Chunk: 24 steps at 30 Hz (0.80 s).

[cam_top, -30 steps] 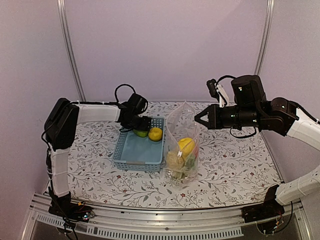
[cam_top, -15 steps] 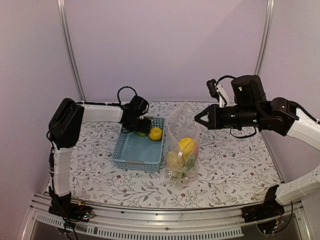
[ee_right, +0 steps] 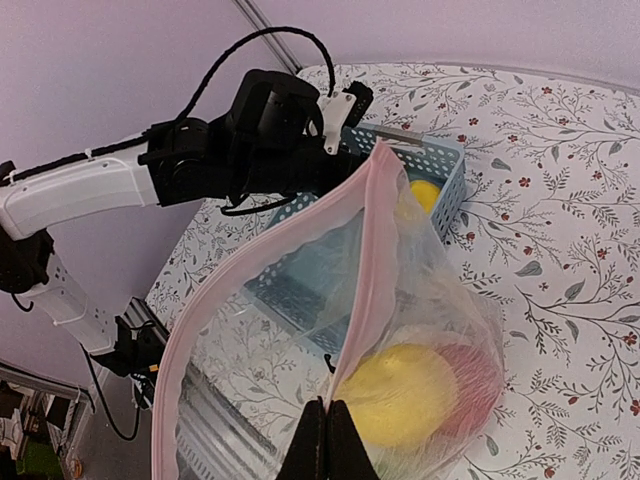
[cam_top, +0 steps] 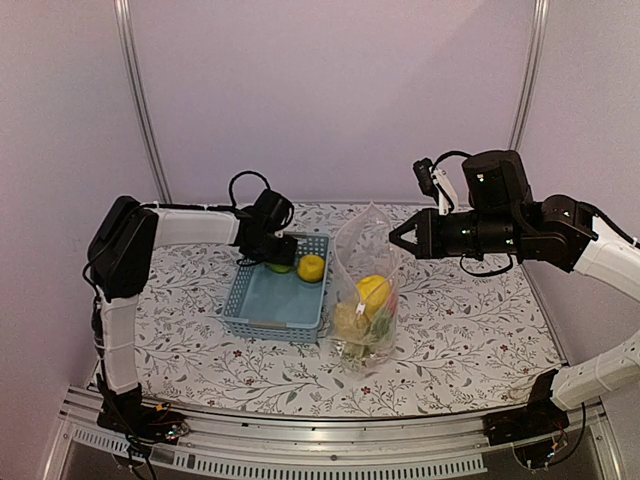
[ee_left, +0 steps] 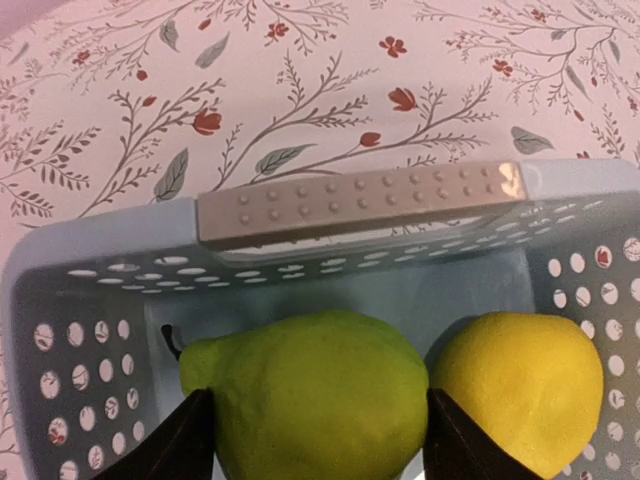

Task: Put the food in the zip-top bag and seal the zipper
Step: Pick up the fake fruit from the bin.

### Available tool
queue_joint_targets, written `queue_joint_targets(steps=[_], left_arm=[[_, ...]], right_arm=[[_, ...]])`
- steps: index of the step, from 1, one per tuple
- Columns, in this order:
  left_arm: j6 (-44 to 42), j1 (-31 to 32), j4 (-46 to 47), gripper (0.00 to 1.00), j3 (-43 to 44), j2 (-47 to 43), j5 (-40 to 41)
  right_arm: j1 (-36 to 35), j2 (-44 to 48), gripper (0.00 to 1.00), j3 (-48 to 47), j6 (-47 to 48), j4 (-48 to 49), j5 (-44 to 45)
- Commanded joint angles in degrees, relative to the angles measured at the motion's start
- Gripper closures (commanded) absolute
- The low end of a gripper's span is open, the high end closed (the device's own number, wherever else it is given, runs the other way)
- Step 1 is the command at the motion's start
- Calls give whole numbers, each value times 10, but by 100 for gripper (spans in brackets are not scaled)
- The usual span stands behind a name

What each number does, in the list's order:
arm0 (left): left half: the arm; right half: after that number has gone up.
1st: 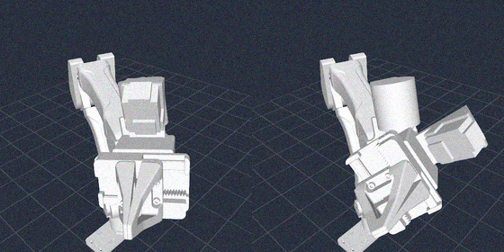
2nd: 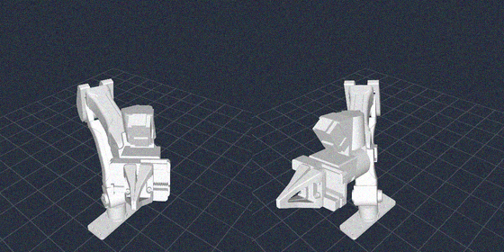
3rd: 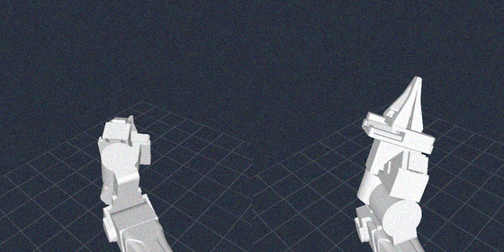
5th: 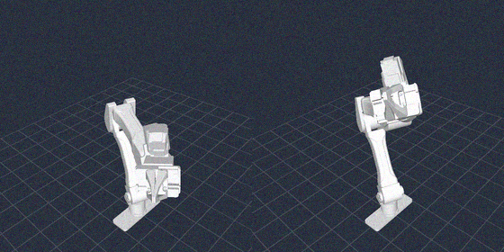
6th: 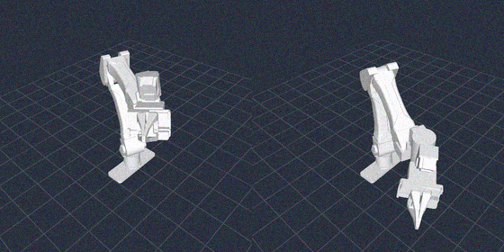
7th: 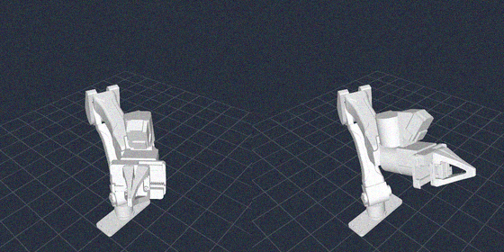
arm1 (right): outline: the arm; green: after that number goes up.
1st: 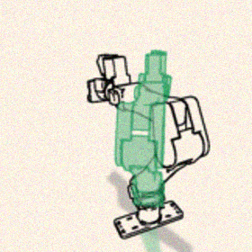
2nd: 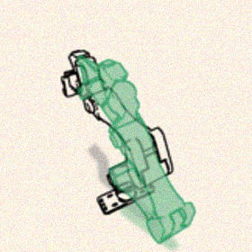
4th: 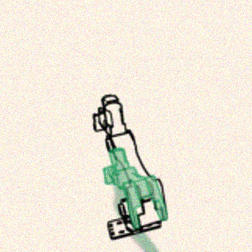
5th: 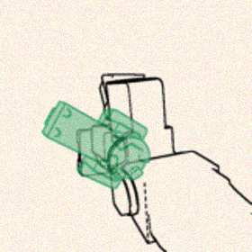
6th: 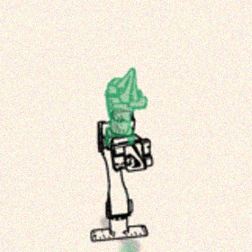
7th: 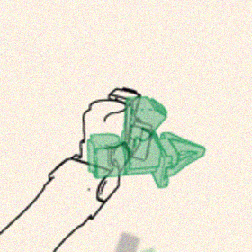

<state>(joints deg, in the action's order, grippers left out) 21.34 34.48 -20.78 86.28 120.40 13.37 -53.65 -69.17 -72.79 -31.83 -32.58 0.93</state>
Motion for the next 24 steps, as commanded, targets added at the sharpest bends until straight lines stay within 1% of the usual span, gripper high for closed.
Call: queue_joint_targets(steps=[1, 7, 12, 16, 20, 24], left_arm=[[13, -3, 9, 43, -29, -71, 0], [22, 8, 13, 44, -67, -125, -4], [33, 32, 18, 44, -107, -190, -19], [56, 53, 30, 44, -161, -271, -54], [87, 74, 46, 44, -229, -377, -100], [102, 107, 49, 44, -255, -461, -153]], right_arm=[[-4, 5, 100, -15, 7, -2, 0], [-4, 7, 100, -12, 6, -1, -1], [-4, 11, 100, -11, 4, -1, 0], [-3, 11, 100, -8, 4, 0, -1], [-4, 11, 100, -6, 1, 3, -3], [-5, 5, 100, -7, 2, 11, -28]])
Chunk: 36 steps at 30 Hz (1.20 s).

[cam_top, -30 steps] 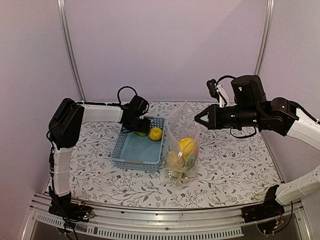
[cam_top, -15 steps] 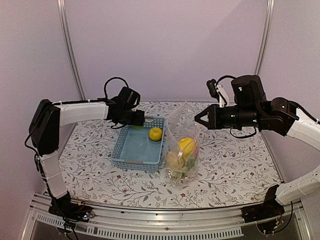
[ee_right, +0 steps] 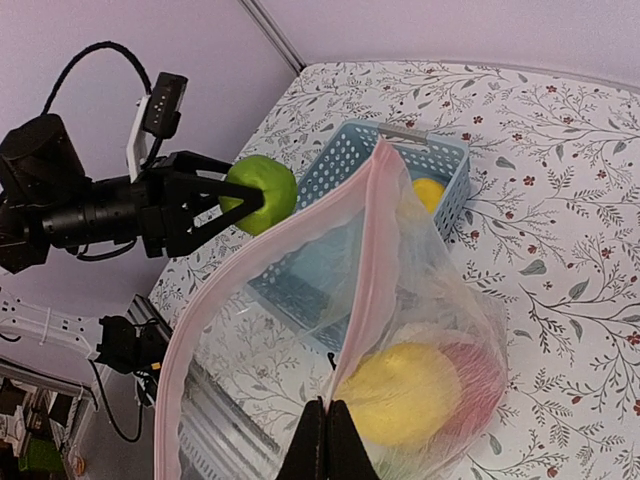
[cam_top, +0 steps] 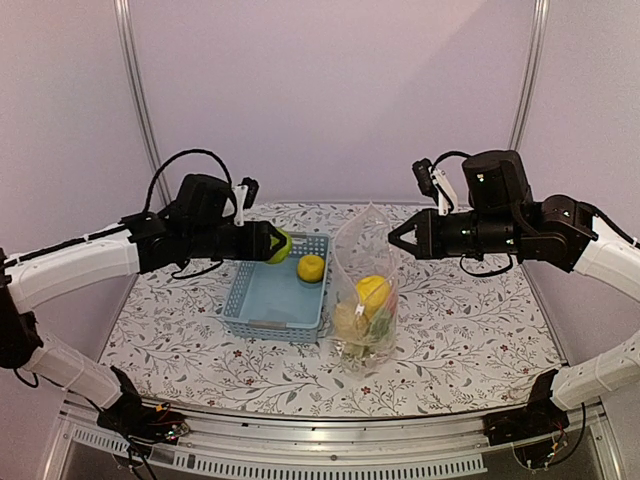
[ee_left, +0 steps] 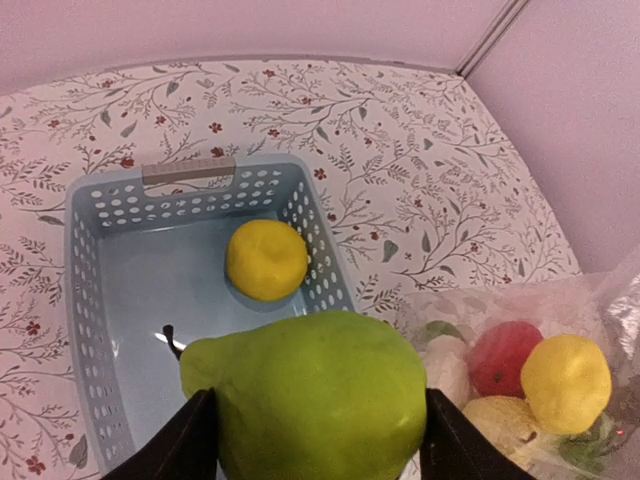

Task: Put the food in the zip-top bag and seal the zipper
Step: Pick up the fake fruit from the bin, then place the fake fruit in the zipper food storage bag.

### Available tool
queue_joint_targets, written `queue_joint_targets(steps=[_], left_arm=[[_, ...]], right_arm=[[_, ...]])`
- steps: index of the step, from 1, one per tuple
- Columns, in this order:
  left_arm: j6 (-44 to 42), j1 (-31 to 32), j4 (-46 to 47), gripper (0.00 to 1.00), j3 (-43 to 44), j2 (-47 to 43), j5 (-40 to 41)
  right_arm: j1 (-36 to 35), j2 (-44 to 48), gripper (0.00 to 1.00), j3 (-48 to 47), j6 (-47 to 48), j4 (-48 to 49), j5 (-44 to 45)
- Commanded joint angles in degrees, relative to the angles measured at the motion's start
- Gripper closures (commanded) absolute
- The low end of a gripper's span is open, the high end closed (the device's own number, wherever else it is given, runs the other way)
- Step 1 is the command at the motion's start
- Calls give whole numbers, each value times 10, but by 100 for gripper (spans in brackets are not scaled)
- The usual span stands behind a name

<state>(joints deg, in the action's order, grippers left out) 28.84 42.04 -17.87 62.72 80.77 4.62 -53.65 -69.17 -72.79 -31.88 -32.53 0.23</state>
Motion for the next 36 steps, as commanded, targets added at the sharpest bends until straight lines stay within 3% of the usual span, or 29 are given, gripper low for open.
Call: queue_joint_targets(steps=[1, 11, 24, 36], left_arm=[[27, 42, 18, 44, -18, -82, -75], [25, 117, 49, 44, 87, -118, -173], [9, 171, 59, 44, 231, 24, -285], [10, 171, -1, 44, 253, 87, -240]], right_arm=[[-6, 2, 100, -7, 2, 12, -23], [-20, -15, 100, -18, -1, 20, -25], [-24, -6, 100, -20, -2, 8, -7], [-24, 18, 100, -19, 4, -5, 22]])
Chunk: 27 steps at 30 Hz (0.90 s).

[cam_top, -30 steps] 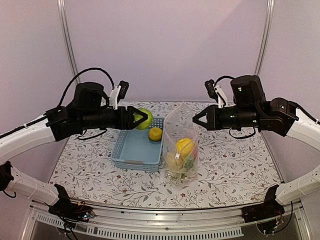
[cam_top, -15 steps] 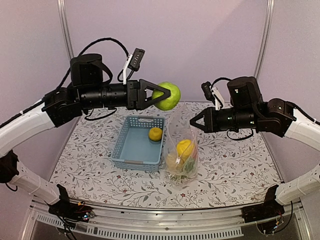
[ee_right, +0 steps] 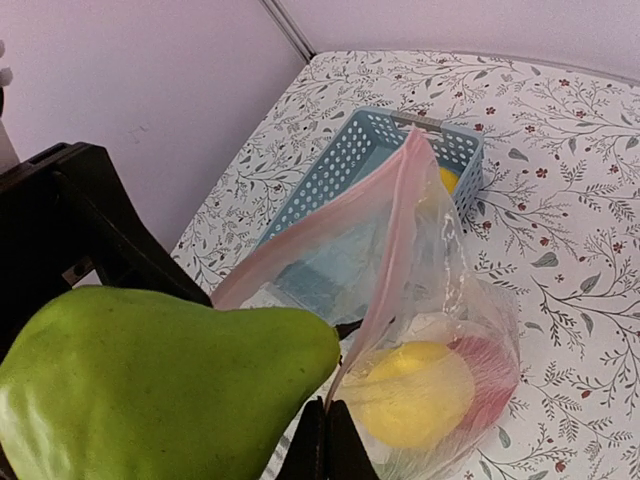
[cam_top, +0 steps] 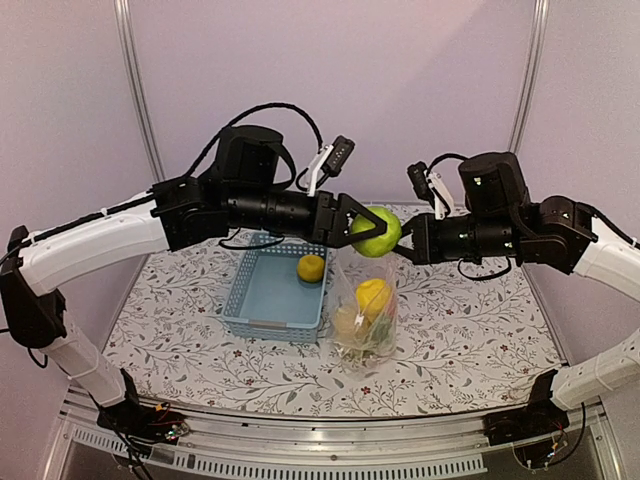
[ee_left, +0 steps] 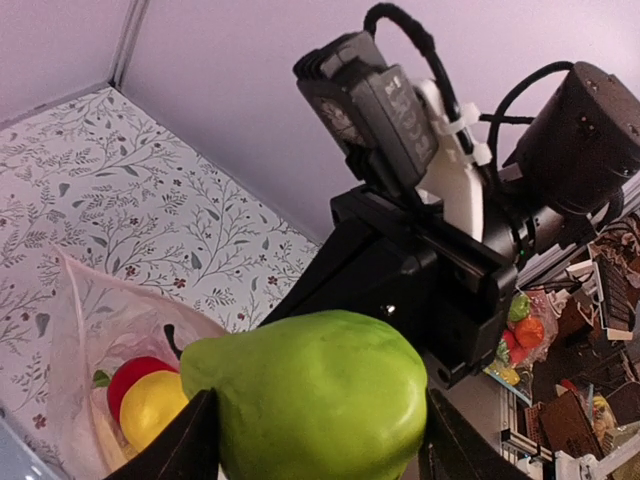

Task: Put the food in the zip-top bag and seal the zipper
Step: Place the fake fruit in the zipper food storage bag.

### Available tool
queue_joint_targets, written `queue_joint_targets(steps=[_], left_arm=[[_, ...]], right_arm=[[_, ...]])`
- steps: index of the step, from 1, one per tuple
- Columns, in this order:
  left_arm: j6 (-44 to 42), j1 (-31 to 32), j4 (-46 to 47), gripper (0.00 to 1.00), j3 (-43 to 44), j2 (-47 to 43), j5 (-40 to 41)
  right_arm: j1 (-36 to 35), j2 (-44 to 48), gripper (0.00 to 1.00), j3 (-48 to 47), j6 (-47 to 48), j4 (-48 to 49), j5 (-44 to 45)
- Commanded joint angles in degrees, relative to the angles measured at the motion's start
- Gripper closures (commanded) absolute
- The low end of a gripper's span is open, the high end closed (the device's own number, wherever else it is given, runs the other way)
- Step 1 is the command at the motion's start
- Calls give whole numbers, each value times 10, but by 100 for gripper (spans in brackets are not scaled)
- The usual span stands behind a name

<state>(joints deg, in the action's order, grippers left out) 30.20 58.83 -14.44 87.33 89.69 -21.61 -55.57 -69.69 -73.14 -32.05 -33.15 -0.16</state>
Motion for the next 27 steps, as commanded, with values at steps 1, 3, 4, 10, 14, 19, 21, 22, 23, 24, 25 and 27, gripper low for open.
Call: queue_joint_targets(steps=[1, 3, 4, 10, 14, 19, 21, 22, 23, 24, 25, 27], left_arm=[[-3, 2, -34, 44, 1, -7, 24], [-1, 0, -27, 44, -11, -16, 25], [-1, -1, -22, 44, -18, -22, 24], [1, -9, -22, 44, -36, -38, 30], [2, -14, -43, 44, -40, -39, 51], [3, -15, -109, 44, -1, 2, 51], [3, -13, -118, 44, 4, 11, 60], [2, -13, -120, 44, 4, 12, 67], [0, -12, -123, 44, 5, 11, 77], [-3, -12, -127, 44, 7, 11, 91], [-6, -12, -130, 44, 8, 12, 104], [-9, -11, -138, 43, 14, 15, 139]], right_arm=[[-5, 24, 100, -16, 6, 0, 30], [-5, 25, 100, -15, 7, -2, 34], [-5, 26, 100, -15, 8, -3, 36], [-5, 27, 100, -16, 8, -2, 41], [-5, 28, 100, -16, 8, -1, 39], [-5, 22, 100, -17, 9, 0, 33], [-5, 20, 100, -17, 8, 1, 32], [-4, 21, 100, -18, 8, 1, 32], [-4, 22, 100, -17, 8, 1, 32], [-4, 23, 100, -17, 7, 1, 32], [-4, 23, 100, -17, 8, 1, 32], [-5, 21, 100, -17, 8, 2, 33]])
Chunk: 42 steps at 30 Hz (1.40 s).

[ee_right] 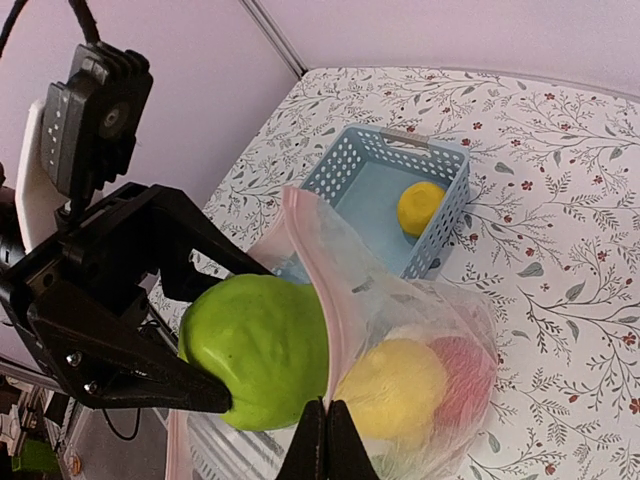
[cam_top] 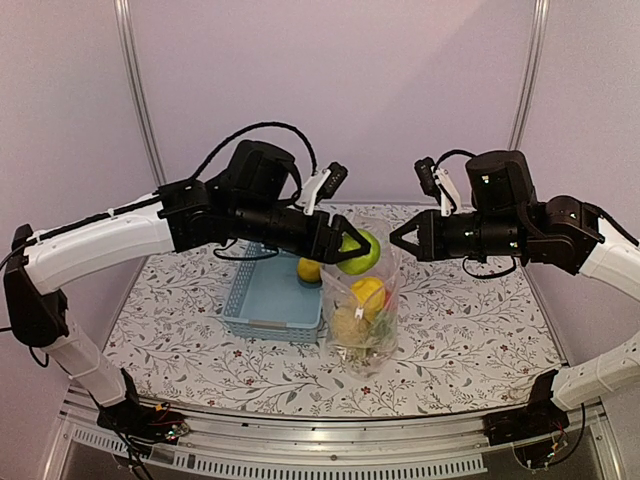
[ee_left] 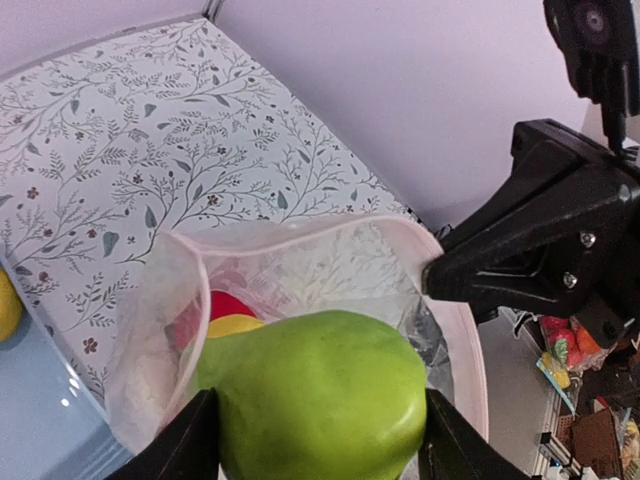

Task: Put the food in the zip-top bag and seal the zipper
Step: Place the fake fruit in the zipper food storage bag.

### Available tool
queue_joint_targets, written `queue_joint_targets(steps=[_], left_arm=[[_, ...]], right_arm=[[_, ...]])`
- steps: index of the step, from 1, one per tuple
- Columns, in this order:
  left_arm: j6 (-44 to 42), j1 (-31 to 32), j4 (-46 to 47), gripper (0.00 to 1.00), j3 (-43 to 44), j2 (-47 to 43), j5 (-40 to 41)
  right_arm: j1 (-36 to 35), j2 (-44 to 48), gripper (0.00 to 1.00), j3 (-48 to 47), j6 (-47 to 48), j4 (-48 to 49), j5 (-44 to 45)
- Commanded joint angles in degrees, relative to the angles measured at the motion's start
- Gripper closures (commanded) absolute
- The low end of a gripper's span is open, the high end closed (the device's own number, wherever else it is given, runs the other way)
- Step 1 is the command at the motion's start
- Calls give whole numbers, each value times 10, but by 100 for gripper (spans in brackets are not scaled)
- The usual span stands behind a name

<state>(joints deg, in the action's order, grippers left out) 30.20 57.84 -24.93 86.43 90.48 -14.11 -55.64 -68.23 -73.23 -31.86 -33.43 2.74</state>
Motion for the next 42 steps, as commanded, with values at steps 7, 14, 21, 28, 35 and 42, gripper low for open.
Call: queue_joint_targets(steps=[7, 14, 21, 28, 35, 42], left_arm=[[-19, 10, -69, 42, 83, 52, 138], [-27, 11, -80, 31, 109, 79, 156], [-40, 11, -68, 15, 108, 73, 108], [-43, 11, -62, 15, 106, 65, 100], [-51, 10, -30, 14, 90, 43, 63], [-52, 2, -17, 12, 82, 4, 24]], right_arm=[[-4, 1, 100, -17, 5, 6, 0], [-4, 2, 100, -14, 4, 6, 2], [-4, 2, 100, -14, 3, 8, 3], [-4, 3, 100, -12, 4, 7, 3], [-4, 6, 100, -11, 3, 7, 6], [-4, 14, 100, -8, -3, -2, 39]])
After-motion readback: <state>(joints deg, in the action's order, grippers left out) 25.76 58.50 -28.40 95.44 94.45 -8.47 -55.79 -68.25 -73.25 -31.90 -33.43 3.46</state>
